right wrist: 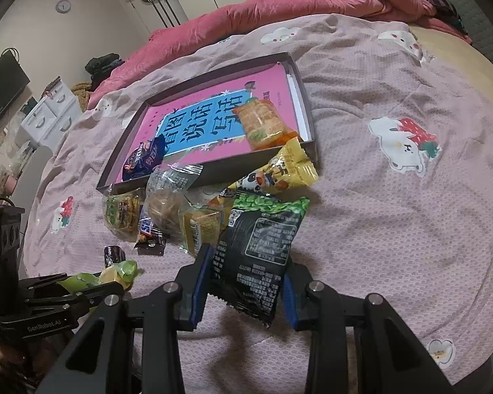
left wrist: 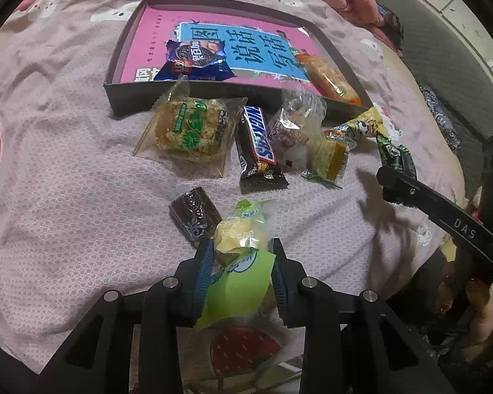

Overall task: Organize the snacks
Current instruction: 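Lift green pack with left gripper toward tray while right lifts black pack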

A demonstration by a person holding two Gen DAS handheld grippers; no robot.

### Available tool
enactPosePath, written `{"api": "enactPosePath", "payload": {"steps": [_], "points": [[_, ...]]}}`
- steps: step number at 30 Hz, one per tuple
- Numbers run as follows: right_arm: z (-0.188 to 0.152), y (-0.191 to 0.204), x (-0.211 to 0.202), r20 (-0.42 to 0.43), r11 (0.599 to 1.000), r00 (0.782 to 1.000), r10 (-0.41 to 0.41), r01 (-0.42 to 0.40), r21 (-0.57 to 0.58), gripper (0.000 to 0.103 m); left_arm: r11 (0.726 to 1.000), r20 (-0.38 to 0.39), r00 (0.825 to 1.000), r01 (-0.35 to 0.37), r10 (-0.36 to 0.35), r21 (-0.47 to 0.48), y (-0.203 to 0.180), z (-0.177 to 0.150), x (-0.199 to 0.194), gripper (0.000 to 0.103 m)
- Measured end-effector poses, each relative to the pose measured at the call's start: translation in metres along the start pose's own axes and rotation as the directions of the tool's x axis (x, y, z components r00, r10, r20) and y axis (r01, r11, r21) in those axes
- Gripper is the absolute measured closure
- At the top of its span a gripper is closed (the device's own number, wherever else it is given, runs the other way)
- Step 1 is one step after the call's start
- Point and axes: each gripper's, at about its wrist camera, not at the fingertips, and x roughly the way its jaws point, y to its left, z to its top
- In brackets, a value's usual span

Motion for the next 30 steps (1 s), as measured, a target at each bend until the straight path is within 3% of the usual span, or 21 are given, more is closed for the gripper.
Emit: {"api": "enactPosePath", "payload": {"steps": [14, 30], "points": [[0.003, 0.002, -0.014, 0.063, 0.999, 0.997, 0.037, -0.037, -0.001, 0.065, 1.000, 0.102, 0.995, 0.012, -0.011, -0.002, 0.004, 0.007, -0.043, 0.068], [0.015, 0.021, -0.019, 0.110, 0.996, 0.993, 0.048, -0.039, -0.079, 0.065, 1.000, 0.165, 0.986, -0.014, 0.017, -0.018, 0.009, 0.027, -0.054, 0.068]]}}
